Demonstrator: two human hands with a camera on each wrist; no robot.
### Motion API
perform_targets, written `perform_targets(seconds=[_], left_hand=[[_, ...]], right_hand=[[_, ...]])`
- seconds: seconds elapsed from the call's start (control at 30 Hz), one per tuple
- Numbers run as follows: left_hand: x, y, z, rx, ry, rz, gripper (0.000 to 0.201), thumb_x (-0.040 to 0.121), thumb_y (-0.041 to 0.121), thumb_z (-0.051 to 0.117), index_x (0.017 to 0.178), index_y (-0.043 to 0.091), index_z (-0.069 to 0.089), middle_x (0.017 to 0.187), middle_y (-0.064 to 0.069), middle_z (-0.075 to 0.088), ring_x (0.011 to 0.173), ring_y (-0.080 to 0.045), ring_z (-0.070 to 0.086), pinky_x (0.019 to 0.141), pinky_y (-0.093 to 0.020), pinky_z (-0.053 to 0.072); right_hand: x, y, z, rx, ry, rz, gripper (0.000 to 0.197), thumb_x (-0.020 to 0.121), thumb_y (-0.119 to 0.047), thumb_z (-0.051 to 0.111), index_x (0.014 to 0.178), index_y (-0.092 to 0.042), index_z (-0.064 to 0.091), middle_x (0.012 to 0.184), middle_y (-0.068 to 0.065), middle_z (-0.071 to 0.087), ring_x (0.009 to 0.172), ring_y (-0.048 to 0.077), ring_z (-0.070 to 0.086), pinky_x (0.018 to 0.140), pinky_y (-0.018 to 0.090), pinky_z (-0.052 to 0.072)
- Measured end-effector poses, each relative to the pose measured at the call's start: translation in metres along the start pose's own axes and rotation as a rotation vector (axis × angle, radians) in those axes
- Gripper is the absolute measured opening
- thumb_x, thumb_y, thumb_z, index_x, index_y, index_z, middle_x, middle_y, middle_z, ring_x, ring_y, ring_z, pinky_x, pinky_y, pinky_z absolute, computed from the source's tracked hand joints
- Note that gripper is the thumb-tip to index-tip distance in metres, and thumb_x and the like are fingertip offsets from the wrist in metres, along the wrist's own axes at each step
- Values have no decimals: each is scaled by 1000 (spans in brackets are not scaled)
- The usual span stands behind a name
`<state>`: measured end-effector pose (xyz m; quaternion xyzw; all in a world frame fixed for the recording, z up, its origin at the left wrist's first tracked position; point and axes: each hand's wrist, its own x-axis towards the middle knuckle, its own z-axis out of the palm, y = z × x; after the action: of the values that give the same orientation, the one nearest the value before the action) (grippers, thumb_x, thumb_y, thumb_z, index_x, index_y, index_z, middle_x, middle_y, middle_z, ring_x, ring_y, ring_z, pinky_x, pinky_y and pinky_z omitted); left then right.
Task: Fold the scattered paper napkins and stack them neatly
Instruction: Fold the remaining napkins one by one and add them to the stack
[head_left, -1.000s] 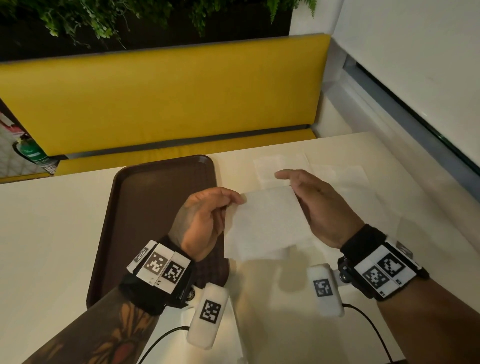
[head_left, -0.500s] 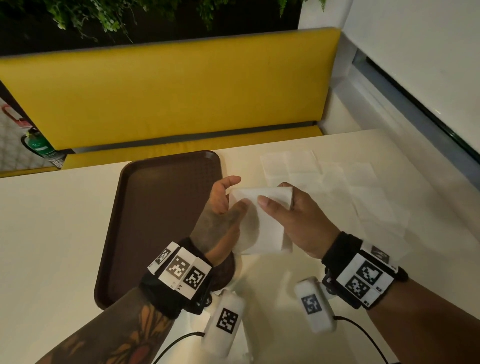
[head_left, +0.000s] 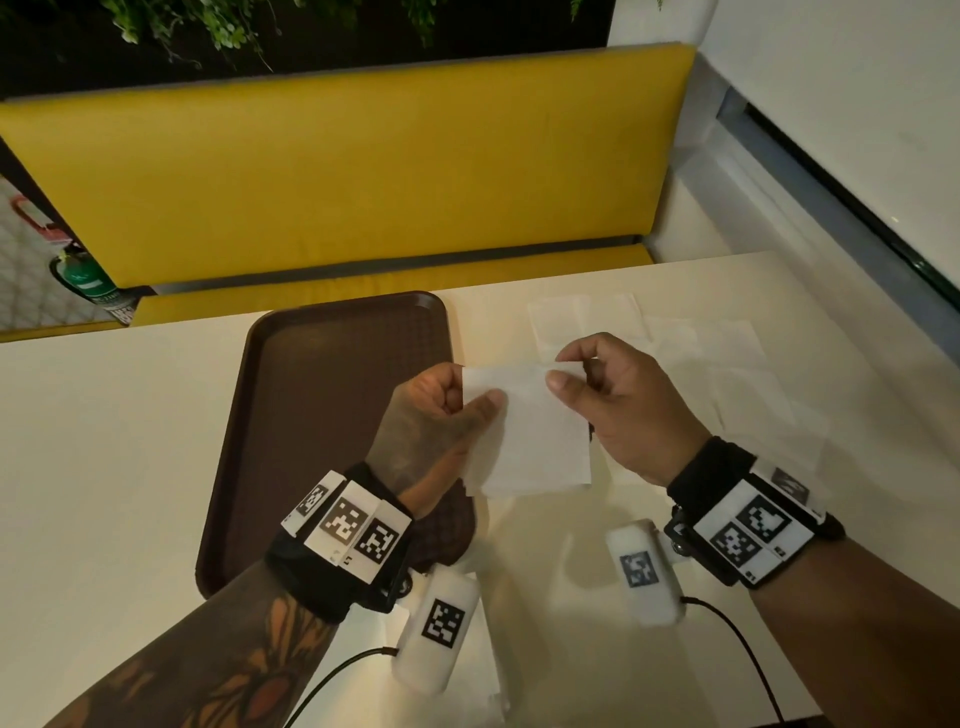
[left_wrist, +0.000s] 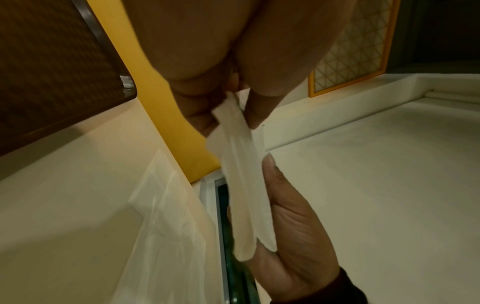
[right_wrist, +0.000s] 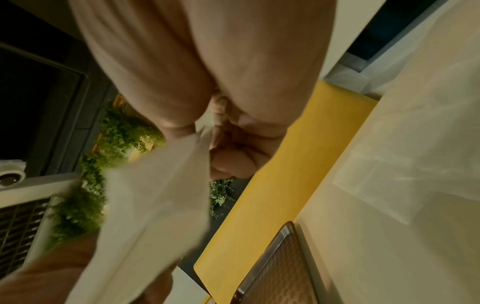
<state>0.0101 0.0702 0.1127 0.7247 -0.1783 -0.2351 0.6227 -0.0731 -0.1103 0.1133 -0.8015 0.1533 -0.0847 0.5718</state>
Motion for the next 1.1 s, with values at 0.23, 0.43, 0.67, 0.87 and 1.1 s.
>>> perform_targets(seconds=[0.23,0.43,0.67,0.87,1.1], left_hand=[[-6,-3,-1,121,9,16,25,95,32,51,111,14,58,96,1,68,78,-8,65,58,-16,52],[-19,-3,-9,140,-42,-27,21,98,33,43,113,20,50,100,0,62,86,-16,63,60,-19,51],[-45,-32,-60,90,-77,-183,14,83,12,65,95,16,60,88,-1,71,80,-19,71,66,-33,59],[-83,-82,-73,400,-16,-307,29,74,9,77,93,19,58,60,7,58,46,-7,57,50,-25,49],[-108,-124,-65,590,40,-398,35,76,20,78,100,21,53,75,-1,64,57,-13,63,49,-17,48]], right_hand=[[1,-7,8,-163,-149,-32,25,103,-27,40,94,-10,57,75,4,60,58,14,58,51,24,49],[-1,-15,24,-312,-309,-30,19,101,-33,44,100,-17,54,89,-7,58,80,11,56,61,20,48],[-11,-6,43,-175,-444,90,2,92,-15,63,94,-16,61,85,9,68,58,7,60,53,19,51],[-36,26,86,-240,-617,183,16,85,-11,72,96,-8,60,84,11,72,61,17,67,56,29,54],[-57,62,122,-435,-596,230,22,83,-17,74,100,-13,60,85,0,64,69,18,65,68,31,57]])
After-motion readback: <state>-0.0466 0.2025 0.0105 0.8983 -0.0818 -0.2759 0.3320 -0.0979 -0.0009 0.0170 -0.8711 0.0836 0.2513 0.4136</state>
